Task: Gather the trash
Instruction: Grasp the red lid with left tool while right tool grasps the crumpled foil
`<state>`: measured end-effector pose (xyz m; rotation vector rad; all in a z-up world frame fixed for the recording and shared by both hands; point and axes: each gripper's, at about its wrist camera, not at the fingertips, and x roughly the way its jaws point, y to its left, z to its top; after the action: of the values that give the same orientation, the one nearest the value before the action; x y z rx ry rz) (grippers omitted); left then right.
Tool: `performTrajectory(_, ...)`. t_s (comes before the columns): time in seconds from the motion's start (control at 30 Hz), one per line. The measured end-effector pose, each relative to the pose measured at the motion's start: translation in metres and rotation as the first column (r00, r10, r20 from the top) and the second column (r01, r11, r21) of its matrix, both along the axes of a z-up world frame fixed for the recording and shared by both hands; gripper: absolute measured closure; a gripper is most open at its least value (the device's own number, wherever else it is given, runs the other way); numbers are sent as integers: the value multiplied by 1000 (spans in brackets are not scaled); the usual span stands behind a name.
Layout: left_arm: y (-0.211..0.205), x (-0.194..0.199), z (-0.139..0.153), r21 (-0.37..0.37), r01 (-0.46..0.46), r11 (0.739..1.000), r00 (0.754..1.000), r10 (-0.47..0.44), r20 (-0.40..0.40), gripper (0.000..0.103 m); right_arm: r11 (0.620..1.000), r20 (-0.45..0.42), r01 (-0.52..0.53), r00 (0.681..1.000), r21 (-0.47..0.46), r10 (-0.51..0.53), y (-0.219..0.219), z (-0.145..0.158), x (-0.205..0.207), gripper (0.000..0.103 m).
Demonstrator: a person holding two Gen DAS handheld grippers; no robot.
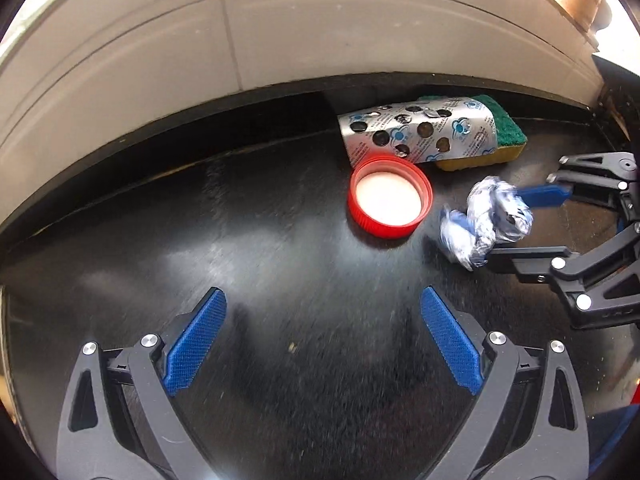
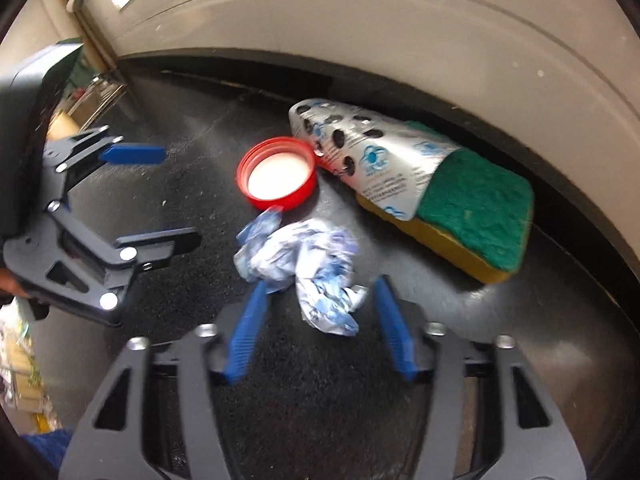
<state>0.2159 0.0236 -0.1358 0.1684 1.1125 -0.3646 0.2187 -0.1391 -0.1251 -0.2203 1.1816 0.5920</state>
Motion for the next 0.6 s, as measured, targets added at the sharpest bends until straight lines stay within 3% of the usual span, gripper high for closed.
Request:
performTrajectory(0.03, -1, 3, -2, 0, 7, 1000, 1000, -7, 2, 8, 1000, 12, -14, 1000, -4, 14, 0, 1, 0, 79)
performTrajectory(0.4, -37, 33, -8, -14, 66, 998, 996, -65, 59, 11, 999, -10, 40, 999, 24, -40, -34, 12, -13, 81)
performTrajectory(0.5, -41, 33, -4, -26, 70, 997, 995, -68, 68, 28, 997, -11, 77, 997, 23, -76, -41, 15, -16, 81)
performTrajectory(0.57, -42, 30, 0, -27, 75, 997, 995, -73, 71, 54, 996, -11, 93, 996, 17, -93, -46, 17, -20, 81)
performTrajectory(0.6, -44, 28, 2, -17, 72, 997, 995, -70, 72, 54, 995, -10, 99, 995, 15, -99, -47, 18, -23, 81)
